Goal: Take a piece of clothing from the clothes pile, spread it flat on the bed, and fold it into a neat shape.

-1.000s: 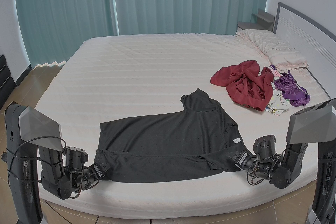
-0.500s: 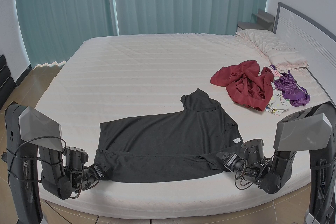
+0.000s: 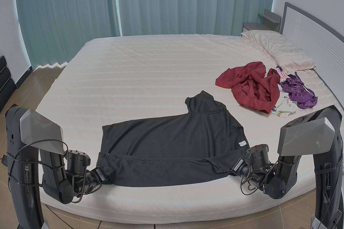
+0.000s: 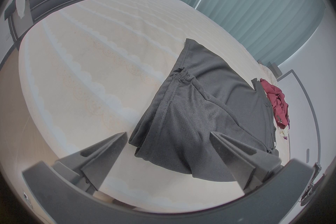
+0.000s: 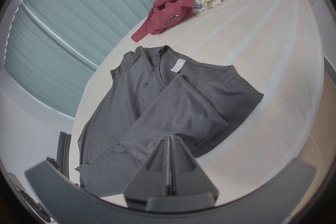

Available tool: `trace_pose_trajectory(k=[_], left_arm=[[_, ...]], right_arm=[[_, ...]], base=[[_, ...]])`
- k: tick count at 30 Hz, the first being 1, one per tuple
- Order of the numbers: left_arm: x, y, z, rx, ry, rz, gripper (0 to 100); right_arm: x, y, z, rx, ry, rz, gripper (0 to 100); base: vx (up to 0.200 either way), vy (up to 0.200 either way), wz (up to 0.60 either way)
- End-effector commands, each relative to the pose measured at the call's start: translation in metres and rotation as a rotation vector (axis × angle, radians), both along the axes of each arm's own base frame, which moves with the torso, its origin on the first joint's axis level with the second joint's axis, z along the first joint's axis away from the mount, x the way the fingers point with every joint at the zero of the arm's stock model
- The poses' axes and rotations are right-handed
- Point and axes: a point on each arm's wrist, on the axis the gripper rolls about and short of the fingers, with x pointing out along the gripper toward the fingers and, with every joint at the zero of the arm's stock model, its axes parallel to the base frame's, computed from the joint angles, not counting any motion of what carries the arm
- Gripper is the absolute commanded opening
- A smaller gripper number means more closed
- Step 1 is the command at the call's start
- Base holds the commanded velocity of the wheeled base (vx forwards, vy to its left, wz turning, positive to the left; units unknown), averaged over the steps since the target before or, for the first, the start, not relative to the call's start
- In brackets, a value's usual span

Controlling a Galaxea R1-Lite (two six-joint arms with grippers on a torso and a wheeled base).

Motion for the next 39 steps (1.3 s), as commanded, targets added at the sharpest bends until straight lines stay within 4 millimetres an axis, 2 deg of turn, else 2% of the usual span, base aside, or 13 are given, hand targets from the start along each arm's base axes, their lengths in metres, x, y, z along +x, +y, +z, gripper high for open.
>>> trace_pose_trajectory(k=[1,11,17,22,23,25,29,34,35,39], left_arm=[[0.0,0.0,0.0,0.001,0.001,0.002,100],[0.0,0.0,0.0,0.001,0.001,0.002,100],[0.0,0.0,0.0,-0.002,-0.001,0.002,100],[0.003,0.002,0.003,-0.009,-0.035,0.013,100],[0.003,0.003,0.004,-0.009,-0.038,0.014,100],[0.001,0.004,0.008,-0.009,-0.051,0.017,100],[-0.003,0.005,0.03,-0.025,-0.115,0.01,100],[-0.005,0.006,0.029,-0.009,-0.112,-0.039,100],[-0.002,0.015,0.027,-0.005,-0.137,-0.129,100],[-0.002,0.021,0.026,0.004,-0.139,-0.18,100]], right_arm=[[-0.006,-0.002,0.0,-0.008,0.009,0.003,0],[-0.019,-0.009,0.01,-0.01,0.01,0.021,0],[-0.019,-0.009,0.01,0.013,0.024,0.068,0],[-0.02,-0.018,0.013,0.053,0.011,0.081,0],[-0.02,-0.019,0.014,0.057,0.004,0.079,100],[-0.025,-0.027,0.017,0.072,-0.034,0.065,100],[-0.039,-0.038,0.021,0.089,-0.053,0.098,100],[-0.042,-0.038,0.028,0.125,-0.053,0.125,100],[-0.046,-0.036,0.032,0.132,-0.051,0.15,100],[-0.05,-0.036,0.034,0.133,-0.047,0.158,100]], base=[[0.0,0.0,0.0],[0.0,0.0,0.0],[0.0,0.0,0.0],[0.0,0.0,0.0],[0.0,0.0,0.0],[0.0,0.0,0.0],[0.0,0.0,0.0],[0.0,0.0,0.0],[0.0,0.0,0.0],[0.0,0.0,0.0]])
